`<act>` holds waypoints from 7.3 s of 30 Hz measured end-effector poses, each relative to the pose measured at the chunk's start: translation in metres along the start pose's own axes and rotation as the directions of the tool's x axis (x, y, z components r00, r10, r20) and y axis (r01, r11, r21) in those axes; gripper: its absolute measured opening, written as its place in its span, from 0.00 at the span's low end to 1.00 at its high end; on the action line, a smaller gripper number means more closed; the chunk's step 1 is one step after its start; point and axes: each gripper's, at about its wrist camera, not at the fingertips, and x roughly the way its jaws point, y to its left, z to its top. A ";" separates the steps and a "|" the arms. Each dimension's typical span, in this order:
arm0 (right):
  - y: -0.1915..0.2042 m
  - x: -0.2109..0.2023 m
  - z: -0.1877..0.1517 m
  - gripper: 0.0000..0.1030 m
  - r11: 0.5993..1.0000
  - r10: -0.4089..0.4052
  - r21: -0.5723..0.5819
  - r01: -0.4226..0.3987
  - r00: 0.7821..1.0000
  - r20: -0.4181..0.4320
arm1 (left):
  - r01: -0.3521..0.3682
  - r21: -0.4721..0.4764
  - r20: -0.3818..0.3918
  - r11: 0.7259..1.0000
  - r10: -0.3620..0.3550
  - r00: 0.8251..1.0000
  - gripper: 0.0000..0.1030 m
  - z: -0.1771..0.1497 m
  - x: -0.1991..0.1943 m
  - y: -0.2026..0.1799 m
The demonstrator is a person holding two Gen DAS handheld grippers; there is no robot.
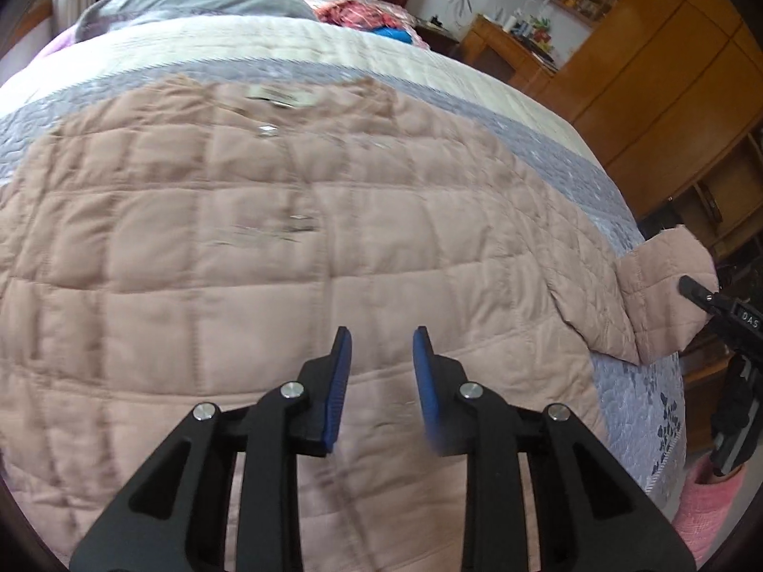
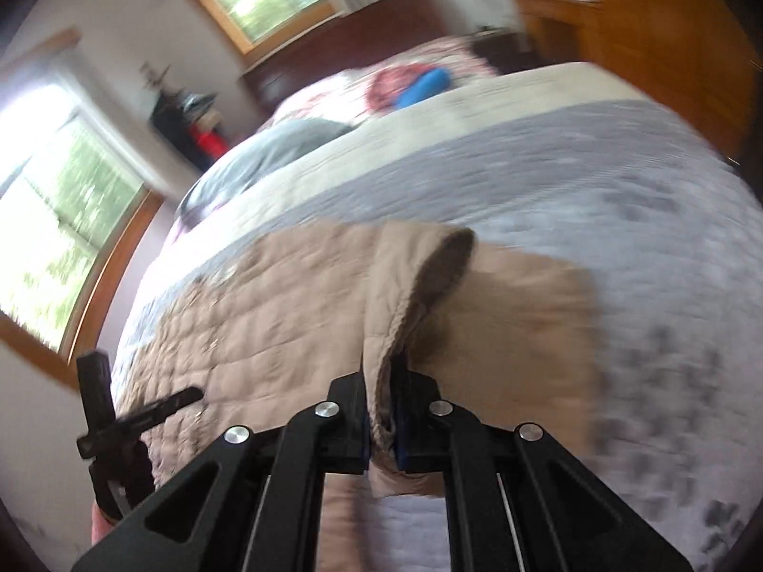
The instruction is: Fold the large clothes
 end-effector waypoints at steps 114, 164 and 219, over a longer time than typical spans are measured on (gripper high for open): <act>0.080 0.124 -0.072 0.34 0.964 -0.103 -0.260 0.063 0.984 -0.143 | -0.276 0.017 0.084 0.961 0.273 0.958 0.20 -0.016 0.015 0.031; 0.070 0.115 -0.064 0.61 0.950 -0.187 -0.280 0.139 0.971 -0.152 | -0.207 -0.899 0.083 0.386 0.615 0.784 0.15 -0.226 -0.275 0.426; 0.067 0.104 -0.058 0.62 0.954 -0.167 -0.276 0.112 0.969 -0.184 | -0.068 -0.053 0.151 0.996 0.076 0.986 0.23 -0.035 -0.043 0.056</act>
